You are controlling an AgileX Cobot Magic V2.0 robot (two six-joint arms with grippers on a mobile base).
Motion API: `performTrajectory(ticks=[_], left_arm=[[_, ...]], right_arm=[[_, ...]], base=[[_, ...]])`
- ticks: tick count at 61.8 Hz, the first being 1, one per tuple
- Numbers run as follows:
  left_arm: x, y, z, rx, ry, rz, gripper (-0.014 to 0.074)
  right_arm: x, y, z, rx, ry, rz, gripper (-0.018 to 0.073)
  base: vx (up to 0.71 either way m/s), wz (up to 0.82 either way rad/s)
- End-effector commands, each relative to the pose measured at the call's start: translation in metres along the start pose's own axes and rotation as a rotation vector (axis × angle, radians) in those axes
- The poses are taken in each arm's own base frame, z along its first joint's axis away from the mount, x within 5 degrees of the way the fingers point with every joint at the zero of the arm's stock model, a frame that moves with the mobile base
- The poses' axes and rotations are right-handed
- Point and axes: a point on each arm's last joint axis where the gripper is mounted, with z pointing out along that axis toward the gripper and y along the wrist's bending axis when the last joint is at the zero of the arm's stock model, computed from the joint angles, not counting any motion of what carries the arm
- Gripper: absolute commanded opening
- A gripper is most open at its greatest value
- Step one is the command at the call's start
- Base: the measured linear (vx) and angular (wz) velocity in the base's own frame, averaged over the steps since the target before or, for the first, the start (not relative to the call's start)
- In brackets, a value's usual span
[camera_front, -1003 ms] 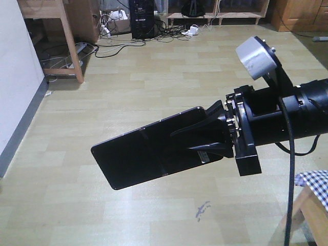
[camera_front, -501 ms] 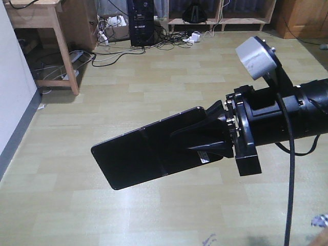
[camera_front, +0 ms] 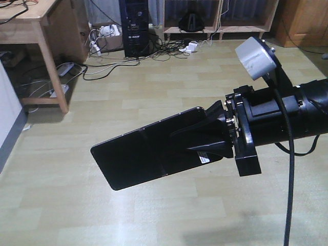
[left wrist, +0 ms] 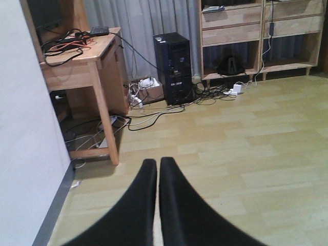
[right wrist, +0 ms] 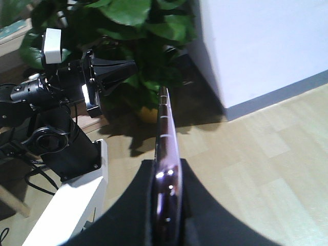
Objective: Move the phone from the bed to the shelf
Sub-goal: 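Carry the phone in the right gripper while driving to the shelf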
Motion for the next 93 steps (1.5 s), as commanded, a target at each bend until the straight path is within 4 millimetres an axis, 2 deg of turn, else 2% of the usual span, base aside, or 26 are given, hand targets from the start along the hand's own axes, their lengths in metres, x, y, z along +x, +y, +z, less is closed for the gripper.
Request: performTrajectory(ticks=[1,93], left_arm=[[-0.0142,0.0016,-0.0030,-0.010,-0.107,-0.014,0.0001],[-0.0142,0.0016,-0.0030,-0.010,-0.107,-0.014,0.0001]], right_arm=[[-0.0151,0.0175,-0.0080,-0.084,-0.083,-0.027,-0.0002],[-0.0151,0.0175,-0.0080,-0.084,-0.083,-0.027,-0.0002]], base=[[0.39,-0.13],[0.39,-0.28]])
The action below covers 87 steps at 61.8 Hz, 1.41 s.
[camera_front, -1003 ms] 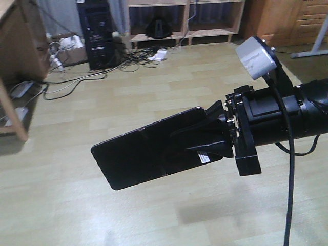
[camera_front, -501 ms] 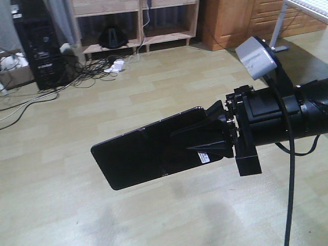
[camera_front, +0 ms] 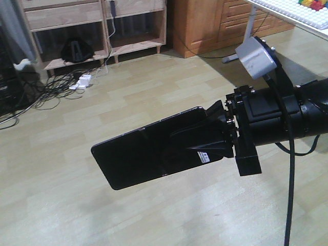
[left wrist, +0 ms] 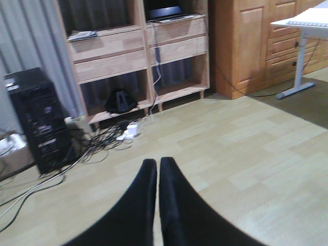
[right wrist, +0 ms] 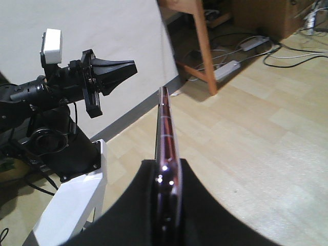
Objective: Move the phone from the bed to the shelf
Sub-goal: 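Carry the phone in the right gripper while driving to the shelf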
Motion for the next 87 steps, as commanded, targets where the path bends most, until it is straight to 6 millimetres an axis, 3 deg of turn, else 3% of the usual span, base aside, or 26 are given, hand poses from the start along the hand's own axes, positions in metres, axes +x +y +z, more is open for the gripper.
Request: performTrajectory(ticks=[1,87], left_arm=[[-0.0142,0.0016,-0.0030,-0.010,-0.107,-0.014,0.0001],[-0.0142,0.0016,-0.0030,-0.010,-0.107,-0.014,0.0001]], right_arm=[[-0.0151,0.0175,-0.0080,-0.084,-0.083,-0.027,-0.0002],[-0.0151,0.0175,-0.0080,-0.084,-0.083,-0.027,-0.0002]], base=[[0.41,-0.23],[0.43,-0.14]])
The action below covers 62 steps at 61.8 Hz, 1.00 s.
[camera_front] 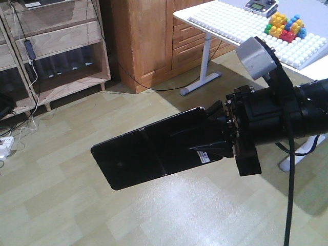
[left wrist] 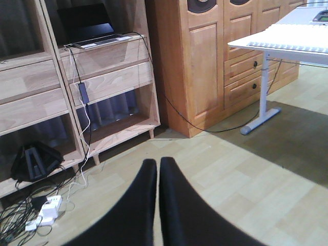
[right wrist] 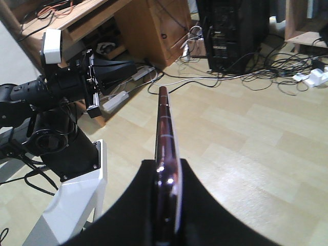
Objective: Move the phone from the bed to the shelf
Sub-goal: 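Carry the phone in the right gripper while driving to the shelf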
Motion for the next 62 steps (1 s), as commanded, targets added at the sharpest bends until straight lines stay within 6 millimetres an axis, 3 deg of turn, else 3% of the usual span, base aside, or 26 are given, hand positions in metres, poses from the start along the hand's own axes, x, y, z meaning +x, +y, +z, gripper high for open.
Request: performTrajectory(ticks=[1,62], left_arm=[[-0.0142,0.0016,-0.0030,-0.010,-0.107,-0.014,0.0001],[-0.0142,0.0016,-0.0030,-0.010,-0.107,-0.014,0.0001]], right_arm=[[-0.0151,0.0175,-0.0080,-0.084,-0.083,-0.027,-0.0002],[-0.0151,0.0175,-0.0080,-0.084,-0.083,-0.027,-0.0002]], base=[[0.41,0.03],[0.40,0.02]])
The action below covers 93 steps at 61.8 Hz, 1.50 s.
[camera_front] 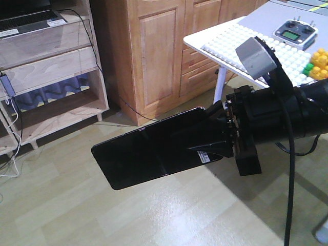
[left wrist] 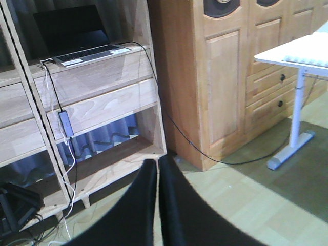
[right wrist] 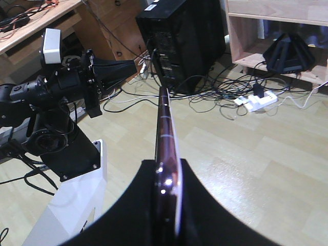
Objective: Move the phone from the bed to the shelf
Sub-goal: 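Carry the phone in the right gripper while driving to the shelf, then position the held phone in front of the shelf above the laptop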
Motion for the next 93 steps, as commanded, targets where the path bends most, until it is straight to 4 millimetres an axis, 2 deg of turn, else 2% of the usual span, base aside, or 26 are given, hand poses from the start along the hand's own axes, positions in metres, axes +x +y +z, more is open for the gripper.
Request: performTrajectory(ticks=[1,93], left_arm=[[-0.0142,0.0016,-0.0030,-0.010,-0.107,-0.014,0.0001],[-0.0142,0.0016,-0.0030,-0.010,-0.107,-0.014,0.0001]], right_arm=[[-0.0151,0.0175,-0.0080,-0.084,-0.083,-0.027,-0.0002],[-0.0151,0.0175,-0.0080,-0.084,-0.083,-0.027,-0.0002]], base=[[0.40,0.11],[0.40,0.26]])
